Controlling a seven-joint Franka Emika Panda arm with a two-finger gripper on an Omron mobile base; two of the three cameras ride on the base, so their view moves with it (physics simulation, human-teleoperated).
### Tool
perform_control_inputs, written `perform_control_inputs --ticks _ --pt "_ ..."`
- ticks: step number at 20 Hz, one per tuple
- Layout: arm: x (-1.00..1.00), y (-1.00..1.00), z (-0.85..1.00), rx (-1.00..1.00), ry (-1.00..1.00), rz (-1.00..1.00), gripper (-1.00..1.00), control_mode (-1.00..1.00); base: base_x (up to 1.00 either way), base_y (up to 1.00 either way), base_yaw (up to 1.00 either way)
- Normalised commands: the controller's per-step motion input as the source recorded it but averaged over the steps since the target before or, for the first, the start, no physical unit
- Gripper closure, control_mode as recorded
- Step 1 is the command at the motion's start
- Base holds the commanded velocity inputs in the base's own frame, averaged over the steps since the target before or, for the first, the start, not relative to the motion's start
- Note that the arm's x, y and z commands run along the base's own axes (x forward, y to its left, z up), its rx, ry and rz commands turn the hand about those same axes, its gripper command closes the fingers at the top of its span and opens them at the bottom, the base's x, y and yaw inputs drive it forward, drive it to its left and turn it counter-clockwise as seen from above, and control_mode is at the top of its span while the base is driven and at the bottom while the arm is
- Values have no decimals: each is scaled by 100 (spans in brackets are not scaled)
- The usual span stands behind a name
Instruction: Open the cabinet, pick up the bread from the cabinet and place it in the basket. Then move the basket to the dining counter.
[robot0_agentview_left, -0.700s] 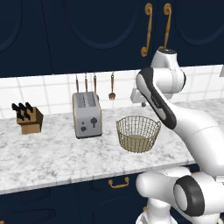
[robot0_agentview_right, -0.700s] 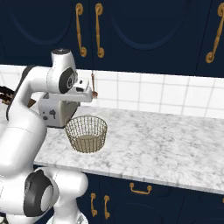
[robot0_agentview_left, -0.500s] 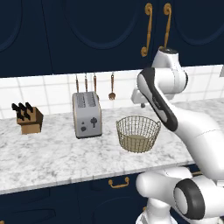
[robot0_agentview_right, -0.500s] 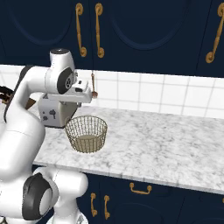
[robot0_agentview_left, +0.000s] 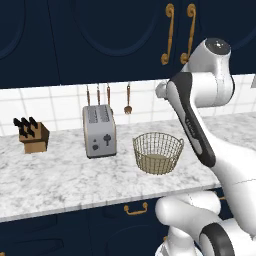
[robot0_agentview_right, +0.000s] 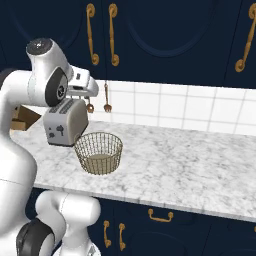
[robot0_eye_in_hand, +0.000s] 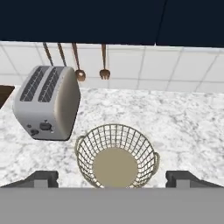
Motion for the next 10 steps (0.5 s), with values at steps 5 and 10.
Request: perform_control_inputs --ticks 5,10 --pt "44 5 86 2 -23 -7 -100 -100 0 0 0" --pt "30 0 63 12 -22 -9 -100 -100 0 0 0"
